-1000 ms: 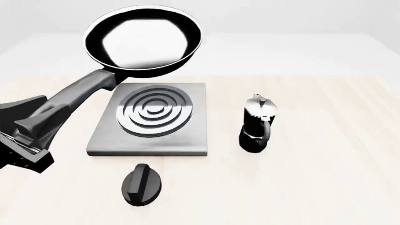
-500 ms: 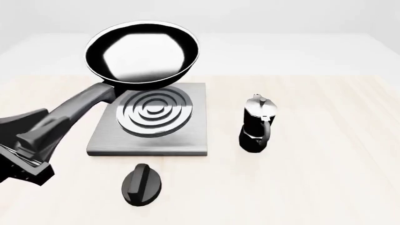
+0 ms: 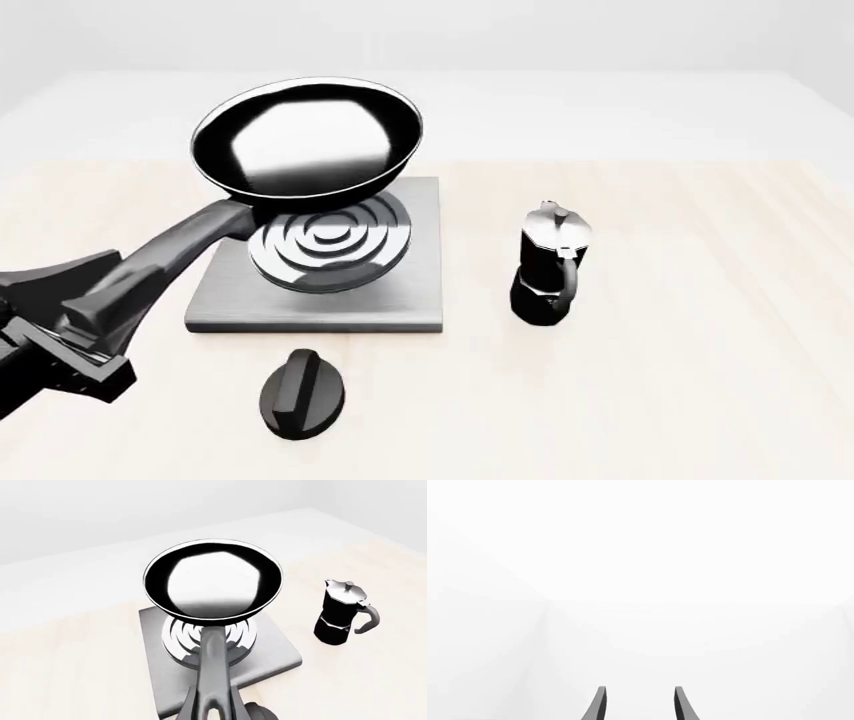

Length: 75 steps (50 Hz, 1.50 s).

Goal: Put the frying pan on the stove.

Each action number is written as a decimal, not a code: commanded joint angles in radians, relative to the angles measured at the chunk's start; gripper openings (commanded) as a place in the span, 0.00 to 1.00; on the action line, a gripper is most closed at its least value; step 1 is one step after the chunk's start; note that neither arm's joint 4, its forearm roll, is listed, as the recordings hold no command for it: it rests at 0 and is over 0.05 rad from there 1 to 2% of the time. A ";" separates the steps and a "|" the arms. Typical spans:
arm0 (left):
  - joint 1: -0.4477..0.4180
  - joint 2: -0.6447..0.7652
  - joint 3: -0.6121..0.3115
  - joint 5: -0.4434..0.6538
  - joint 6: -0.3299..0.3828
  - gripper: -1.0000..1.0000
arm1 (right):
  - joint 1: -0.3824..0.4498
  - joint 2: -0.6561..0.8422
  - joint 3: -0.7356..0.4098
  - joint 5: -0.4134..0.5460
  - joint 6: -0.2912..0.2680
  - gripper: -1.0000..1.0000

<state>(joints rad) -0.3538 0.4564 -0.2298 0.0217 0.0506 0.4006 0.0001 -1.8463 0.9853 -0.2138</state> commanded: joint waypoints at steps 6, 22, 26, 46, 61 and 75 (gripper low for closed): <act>0.002 0.024 0.005 -0.066 -0.007 0.00 | 0.003 0.000 0.002 0.002 -0.005 1.00; 0.002 0.017 0.036 -0.080 -0.021 0.00 | 0.006 0.000 0.010 -0.002 -0.009 1.00; 0.003 0.018 0.047 -0.089 -0.027 0.00 | 0.005 0.000 0.012 -0.003 -0.009 1.00; 0.008 0.041 0.075 -0.118 -0.034 0.00 | 0.009 0.000 0.027 -0.013 -0.013 1.00; 0.012 0.056 0.086 -0.142 -0.034 0.00 | 0.009 0.000 0.024 -0.010 -0.013 1.00; 0.013 0.078 0.104 -0.172 -0.030 0.00 | 0.008 0.000 0.019 -0.004 -0.014 1.00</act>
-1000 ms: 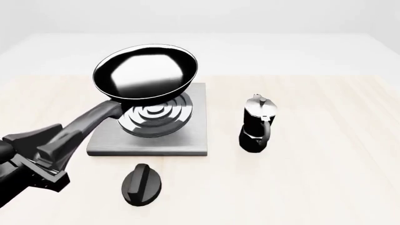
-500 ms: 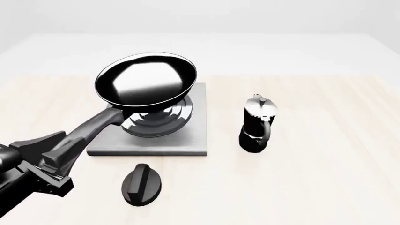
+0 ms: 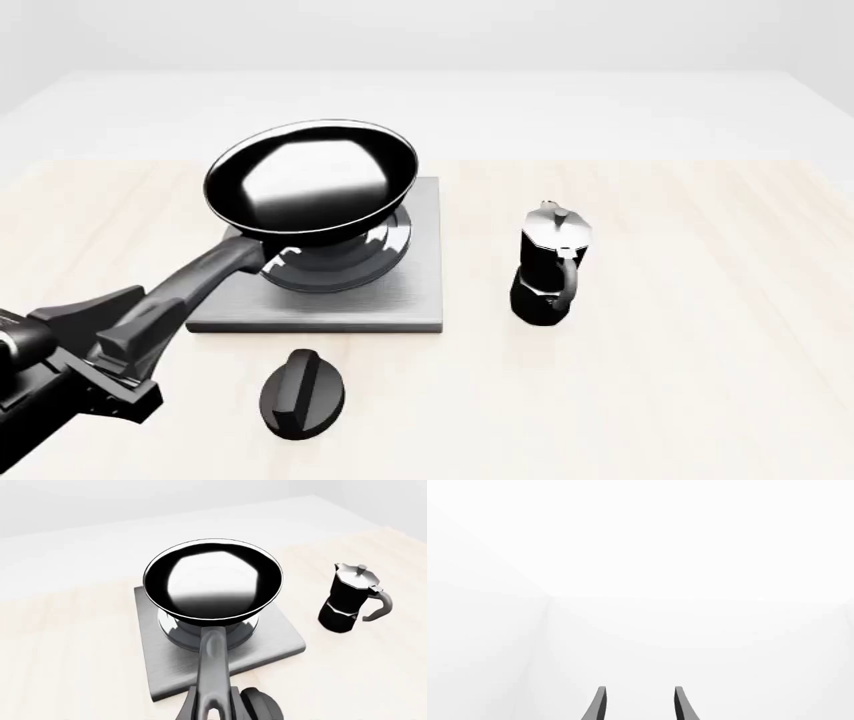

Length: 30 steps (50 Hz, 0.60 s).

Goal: Put the frying pan on the stove.

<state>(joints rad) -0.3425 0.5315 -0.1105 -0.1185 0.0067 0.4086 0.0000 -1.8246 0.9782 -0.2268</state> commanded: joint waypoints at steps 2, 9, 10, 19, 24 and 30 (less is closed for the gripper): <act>0.001 0.010 -0.012 -0.041 0.014 0.00 | 0.001 0.000 -0.003 0.004 -0.001 1.00; 0.000 0.031 0.002 -0.067 0.010 0.00 | 0.002 0.000 -0.003 0.005 -0.002 1.00; 0.000 0.023 0.007 -0.063 0.009 0.00 | 0.002 0.000 -0.002 0.005 -0.002 1.00; 0.002 0.031 0.024 -0.082 0.006 0.00 | 0.007 0.000 0.005 0.001 -0.005 1.00; 0.003 0.020 0.027 -0.072 0.005 0.00 | 0.007 0.000 0.008 -0.002 -0.006 1.00; 0.004 0.022 0.031 -0.077 0.004 0.00 | 0.008 0.000 0.011 -0.005 -0.007 1.00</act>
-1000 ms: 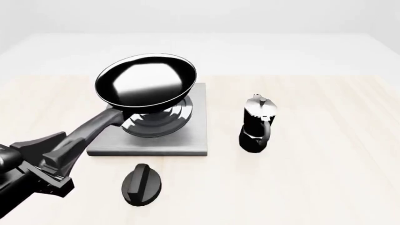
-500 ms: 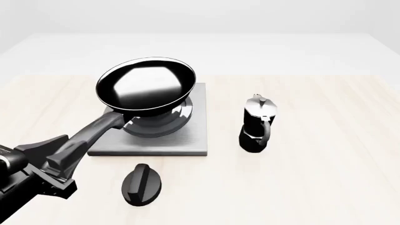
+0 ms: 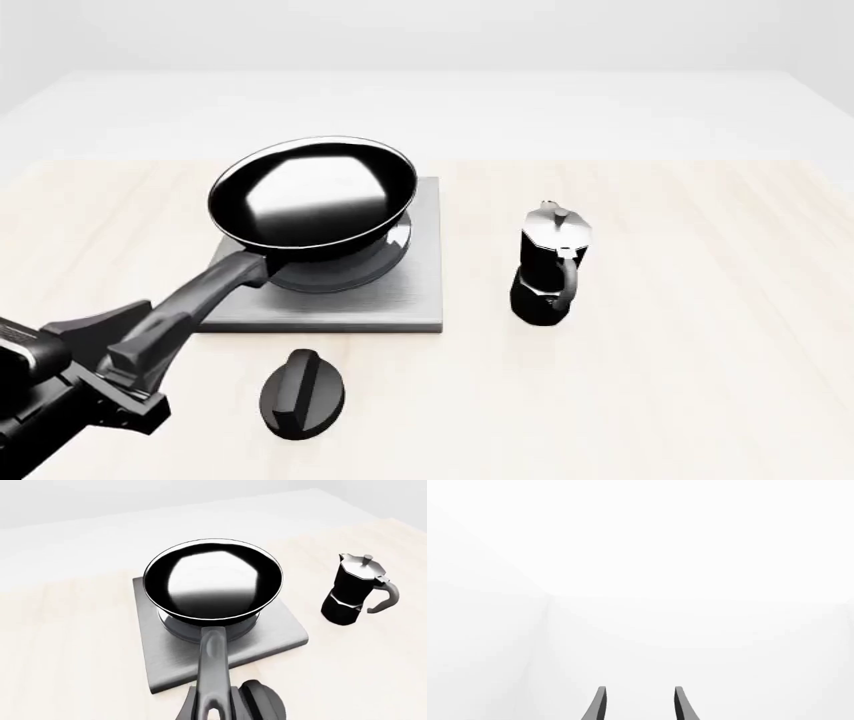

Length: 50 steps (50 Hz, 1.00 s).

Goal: Put the frying pan on the stove.

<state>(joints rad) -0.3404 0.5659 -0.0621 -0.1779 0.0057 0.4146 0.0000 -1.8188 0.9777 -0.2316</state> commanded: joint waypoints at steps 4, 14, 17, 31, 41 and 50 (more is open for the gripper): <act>0.004 -0.005 -0.016 -0.026 0.006 0.00 | 0.005 0.000 0.005 -0.005 -0.003 1.00; 0.007 0.015 -0.012 -0.049 0.005 0.00 | 0.005 0.000 0.010 -0.010 -0.001 1.00; 0.006 0.030 -0.010 -0.064 0.004 0.00 | 0.006 0.000 0.010 -0.009 -0.002 1.00; -0.004 0.132 0.015 -0.170 -0.007 0.00 | 0.006 0.000 0.008 -0.006 0.000 1.00; 0.006 0.155 0.032 -0.181 -0.007 0.00 | 0.007 0.000 0.007 -0.004 -0.002 1.00; 0.017 0.173 0.037 -0.198 -0.003 0.00 | 0.010 0.000 -0.001 0.002 -0.004 1.00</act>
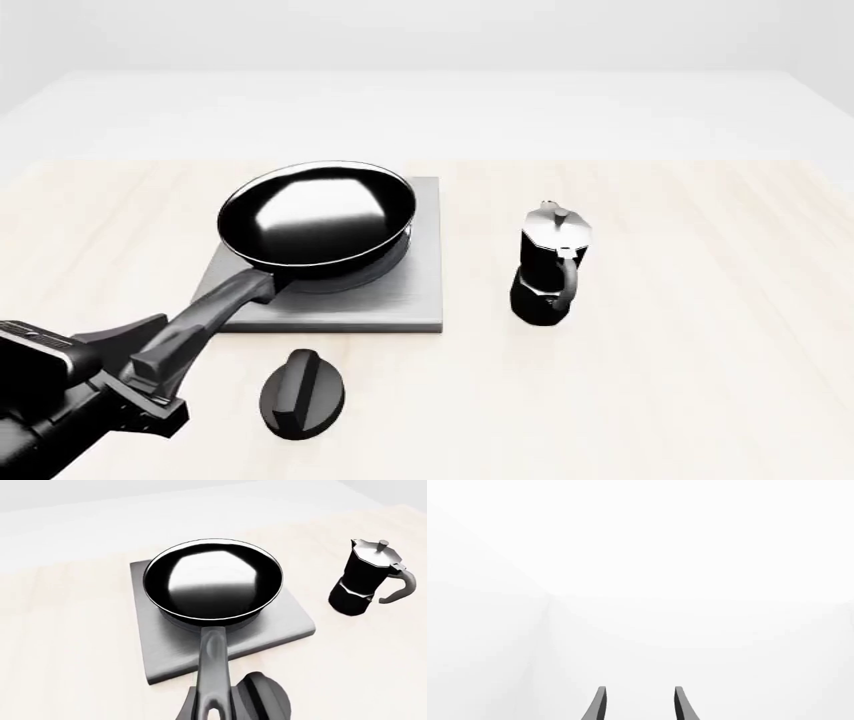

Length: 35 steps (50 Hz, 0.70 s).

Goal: Put the frying pan on the stove.

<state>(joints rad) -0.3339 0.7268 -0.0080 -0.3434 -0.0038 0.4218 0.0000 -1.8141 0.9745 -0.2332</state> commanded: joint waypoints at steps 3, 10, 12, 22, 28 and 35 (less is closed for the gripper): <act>0.015 0.019 -0.015 -0.040 0.006 0.00 | 0.003 0.000 -0.005 0.005 -0.002 1.00; 0.020 0.039 -0.013 -0.064 0.007 0.00 | 0.005 0.000 -0.004 0.005 -0.004 1.00; 0.021 0.051 -0.011 -0.076 0.007 0.00 | 0.004 0.000 -0.006 0.006 -0.003 1.00; 0.016 0.116 -0.017 -0.125 0.008 0.00 | 0.006 0.000 0.000 0.003 -0.005 1.00; 0.012 0.168 -0.021 -0.167 0.008 0.00 | 0.007 0.000 -0.001 0.002 -0.007 1.00; 0.010 0.227 -0.014 -0.222 0.002 0.00 | 0.007 0.000 0.006 -0.003 -0.007 1.00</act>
<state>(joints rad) -0.3207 0.8874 -0.0154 -0.5012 -0.0089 0.4277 0.0000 -1.8136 0.9754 -0.2389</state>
